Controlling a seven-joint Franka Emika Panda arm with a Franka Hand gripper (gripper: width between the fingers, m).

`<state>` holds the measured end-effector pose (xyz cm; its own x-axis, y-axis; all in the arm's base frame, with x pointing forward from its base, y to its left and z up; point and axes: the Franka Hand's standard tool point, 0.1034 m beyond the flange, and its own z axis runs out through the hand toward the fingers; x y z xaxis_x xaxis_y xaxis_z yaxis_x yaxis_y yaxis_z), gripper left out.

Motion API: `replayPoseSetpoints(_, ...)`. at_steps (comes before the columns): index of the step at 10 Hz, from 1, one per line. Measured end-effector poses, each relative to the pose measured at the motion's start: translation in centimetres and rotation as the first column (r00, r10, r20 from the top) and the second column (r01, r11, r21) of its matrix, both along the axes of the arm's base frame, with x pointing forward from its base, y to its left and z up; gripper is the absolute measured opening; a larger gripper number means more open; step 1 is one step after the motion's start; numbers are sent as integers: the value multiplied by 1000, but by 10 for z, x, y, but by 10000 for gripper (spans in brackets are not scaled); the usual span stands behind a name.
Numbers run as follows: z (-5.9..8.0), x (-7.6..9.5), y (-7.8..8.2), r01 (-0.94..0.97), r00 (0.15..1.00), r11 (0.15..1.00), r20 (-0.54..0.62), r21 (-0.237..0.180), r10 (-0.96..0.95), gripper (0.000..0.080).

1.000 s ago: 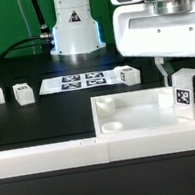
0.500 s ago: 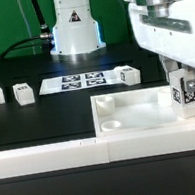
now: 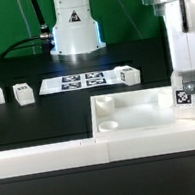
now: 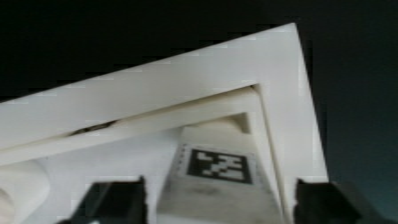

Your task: Assemble square table

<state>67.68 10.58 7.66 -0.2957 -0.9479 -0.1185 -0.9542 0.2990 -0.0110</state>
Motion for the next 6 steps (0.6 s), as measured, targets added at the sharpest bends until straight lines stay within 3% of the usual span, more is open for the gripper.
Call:
replayPoseSetpoints(1,0,0,1,-2,1000,1000,0,0,2,540)
replayPoseSetpoints(2,1,1,-1,-193,981,981,18,-24,193,622)
replayPoseSetpoints(3,1,1,-1,-371,928,928,32,-40,372,622)
replayPoseSetpoints(4,0,0,5,-572,818,817,32,-76,575,644)
replayPoseSetpoints(6,0,0,3,-642,762,762,35,-82,646,649)
